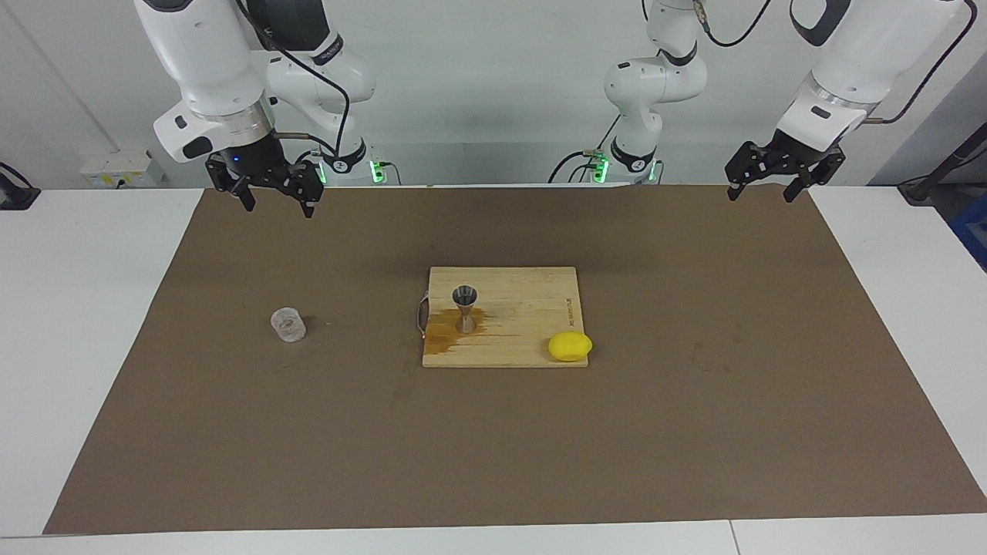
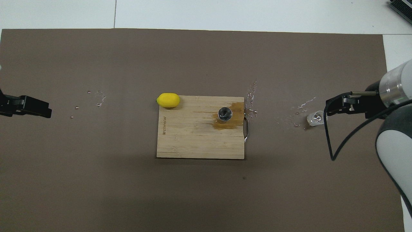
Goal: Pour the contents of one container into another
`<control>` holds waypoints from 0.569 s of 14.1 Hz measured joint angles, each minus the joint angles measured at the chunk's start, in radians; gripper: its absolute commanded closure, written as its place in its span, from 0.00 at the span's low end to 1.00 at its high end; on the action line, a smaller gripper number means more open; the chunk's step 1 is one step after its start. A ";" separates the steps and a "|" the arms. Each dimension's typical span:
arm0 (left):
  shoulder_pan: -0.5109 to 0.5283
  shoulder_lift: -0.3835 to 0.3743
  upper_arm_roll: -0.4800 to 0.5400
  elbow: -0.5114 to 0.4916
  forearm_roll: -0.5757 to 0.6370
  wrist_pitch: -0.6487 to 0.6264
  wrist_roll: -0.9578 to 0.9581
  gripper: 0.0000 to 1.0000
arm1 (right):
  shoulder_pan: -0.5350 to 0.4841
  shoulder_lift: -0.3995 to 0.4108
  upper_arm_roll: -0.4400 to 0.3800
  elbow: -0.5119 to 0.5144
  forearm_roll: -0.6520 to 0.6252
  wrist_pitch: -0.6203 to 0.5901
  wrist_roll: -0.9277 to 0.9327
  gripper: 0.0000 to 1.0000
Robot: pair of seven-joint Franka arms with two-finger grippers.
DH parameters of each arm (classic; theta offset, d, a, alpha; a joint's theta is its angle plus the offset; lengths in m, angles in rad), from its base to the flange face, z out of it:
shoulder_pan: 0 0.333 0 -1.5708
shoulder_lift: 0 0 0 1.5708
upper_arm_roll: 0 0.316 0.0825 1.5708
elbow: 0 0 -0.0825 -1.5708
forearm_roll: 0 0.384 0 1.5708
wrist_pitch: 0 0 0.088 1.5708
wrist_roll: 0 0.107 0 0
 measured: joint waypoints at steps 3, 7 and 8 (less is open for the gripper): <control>0.000 0.000 0.000 0.000 0.000 0.000 0.000 0.00 | 0.000 0.000 0.000 0.000 0.000 0.000 -0.008 0.00; 0.000 0.000 0.000 0.000 0.000 0.000 0.000 0.00 | -0.002 0.000 0.000 0.000 0.000 0.000 0.019 0.00; 0.000 0.000 0.000 0.000 0.000 0.000 0.000 0.00 | -0.002 0.000 0.000 0.000 0.000 0.000 0.040 0.00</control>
